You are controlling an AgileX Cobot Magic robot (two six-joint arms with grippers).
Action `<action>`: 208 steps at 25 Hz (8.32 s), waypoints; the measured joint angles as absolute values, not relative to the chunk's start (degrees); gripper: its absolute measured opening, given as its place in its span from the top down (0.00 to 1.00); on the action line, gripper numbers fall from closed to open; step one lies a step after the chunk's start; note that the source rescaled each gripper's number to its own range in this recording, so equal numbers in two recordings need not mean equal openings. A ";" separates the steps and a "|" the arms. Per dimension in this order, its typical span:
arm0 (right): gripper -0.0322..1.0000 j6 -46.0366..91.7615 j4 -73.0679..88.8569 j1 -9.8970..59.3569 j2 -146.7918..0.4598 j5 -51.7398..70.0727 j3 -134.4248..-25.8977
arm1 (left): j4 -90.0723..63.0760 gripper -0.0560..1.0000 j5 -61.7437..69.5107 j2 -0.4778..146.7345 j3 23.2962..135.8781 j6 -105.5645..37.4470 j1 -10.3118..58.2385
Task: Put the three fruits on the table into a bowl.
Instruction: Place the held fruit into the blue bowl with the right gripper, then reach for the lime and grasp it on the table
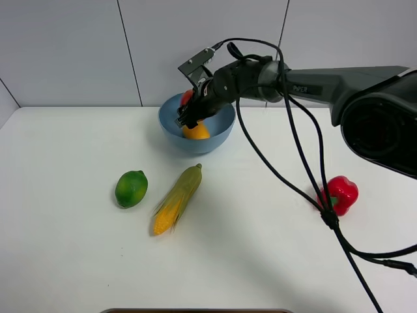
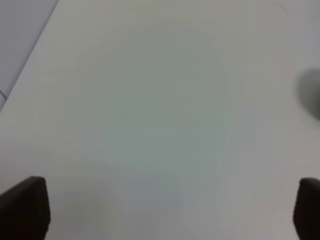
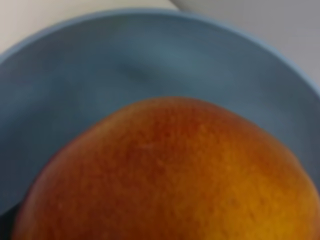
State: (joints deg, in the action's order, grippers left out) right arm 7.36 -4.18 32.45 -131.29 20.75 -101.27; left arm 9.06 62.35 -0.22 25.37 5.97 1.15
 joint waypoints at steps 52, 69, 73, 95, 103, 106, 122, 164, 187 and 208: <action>0.00 2.96 -6.97 34.10 -121.54 22.71 -101.27 | 9.07 0.00 62.35 -0.22 25.37 5.97 1.15; 0.00 -2.71 -11.30 34.17 -95.37 40.45 -101.27 | 9.07 0.00 62.35 -0.22 25.37 5.97 1.15; 0.00 -2.65 -13.37 34.17 -89.60 46.65 -101.27 | 9.07 0.00 62.35 -0.22 25.37 5.97 1.15; 0.00 0.96 -23.20 34.07 -54.23 69.34 -101.44 | 9.07 0.00 62.35 -0.22 25.37 5.97 1.15; 0.00 5.15 -18.21 21.12 -46.20 69.94 -101.50 | 9.07 0.00 62.35 -0.22 25.37 5.97 1.15; 0.00 5.88 -13.43 16.89 -43.36 70.21 -101.51 | 9.07 0.00 62.35 -0.22 25.37 5.97 1.15; 0.00 6.53 -2.41 -2.10 -26.23 70.21 -79.62 | 9.07 0.00 62.35 -0.22 25.37 5.97 1.15; 0.00 1.47 0.00 -3.00 0.16 62.82 -32.25 | 9.07 0.00 62.35 -0.22 25.37 5.97 1.15; 0.00 0.69 -0.70 -3.00 0.16 62.82 -32.18 | 9.07 0.00 62.35 -0.22 25.37 5.97 1.15; 0.00 0.69 -0.70 -3.00 0.16 62.82 -32.18 | 9.35 0.00 62.35 -0.22 25.37 5.97 1.15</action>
